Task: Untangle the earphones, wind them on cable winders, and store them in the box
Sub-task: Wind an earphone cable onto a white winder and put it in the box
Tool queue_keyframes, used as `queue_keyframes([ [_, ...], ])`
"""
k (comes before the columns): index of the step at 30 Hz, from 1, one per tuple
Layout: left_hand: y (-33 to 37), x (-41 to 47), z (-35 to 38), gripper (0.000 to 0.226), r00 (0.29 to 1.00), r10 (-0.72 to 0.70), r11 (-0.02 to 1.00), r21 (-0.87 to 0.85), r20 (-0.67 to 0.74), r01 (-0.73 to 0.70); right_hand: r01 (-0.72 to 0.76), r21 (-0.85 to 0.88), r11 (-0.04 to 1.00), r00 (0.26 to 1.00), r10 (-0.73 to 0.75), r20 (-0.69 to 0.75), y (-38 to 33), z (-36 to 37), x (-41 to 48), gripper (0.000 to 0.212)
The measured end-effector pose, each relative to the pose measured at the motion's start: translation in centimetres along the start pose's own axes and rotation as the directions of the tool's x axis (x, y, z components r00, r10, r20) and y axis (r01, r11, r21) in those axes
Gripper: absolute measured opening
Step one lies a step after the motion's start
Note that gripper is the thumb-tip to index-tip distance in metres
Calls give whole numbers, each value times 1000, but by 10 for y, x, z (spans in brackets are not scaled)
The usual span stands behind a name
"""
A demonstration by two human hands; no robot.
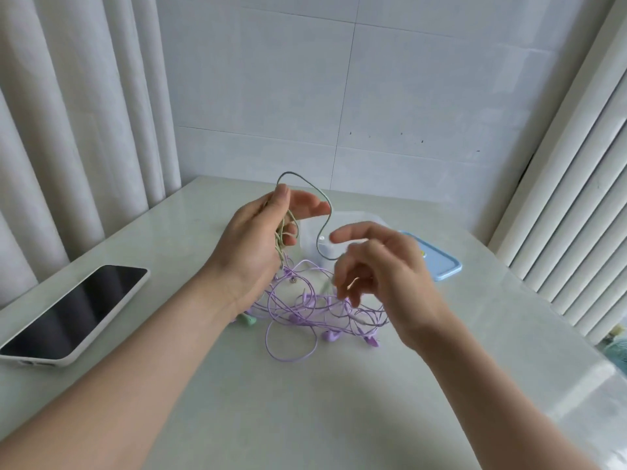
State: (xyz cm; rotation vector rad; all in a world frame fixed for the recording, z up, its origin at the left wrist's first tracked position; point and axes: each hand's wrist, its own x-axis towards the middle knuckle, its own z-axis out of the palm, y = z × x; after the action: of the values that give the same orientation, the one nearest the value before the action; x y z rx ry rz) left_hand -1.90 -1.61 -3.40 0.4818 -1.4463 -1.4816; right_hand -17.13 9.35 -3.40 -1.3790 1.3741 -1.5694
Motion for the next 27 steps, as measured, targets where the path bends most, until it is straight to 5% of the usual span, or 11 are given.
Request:
queue_keyframes([
  [6,7,-8,11,47,992,23,991,127,121,-39,29,-305,952,997,-6,75,16,28,-8,24],
  [20,6,-21,21,32,978,-50,958,287,204,-11,49,-207,977,992,-23,127,20,26,-5,9],
  [24,-1,-25,23,11,974,-18,939,338,225,-61,31,-229,973,996,-11,91,22,28,-6,10],
  [27,-6,-23,20,57,973,32,936,335,230,-110,5,-125,992,1000,-4,10,20,27,-2,21],
])
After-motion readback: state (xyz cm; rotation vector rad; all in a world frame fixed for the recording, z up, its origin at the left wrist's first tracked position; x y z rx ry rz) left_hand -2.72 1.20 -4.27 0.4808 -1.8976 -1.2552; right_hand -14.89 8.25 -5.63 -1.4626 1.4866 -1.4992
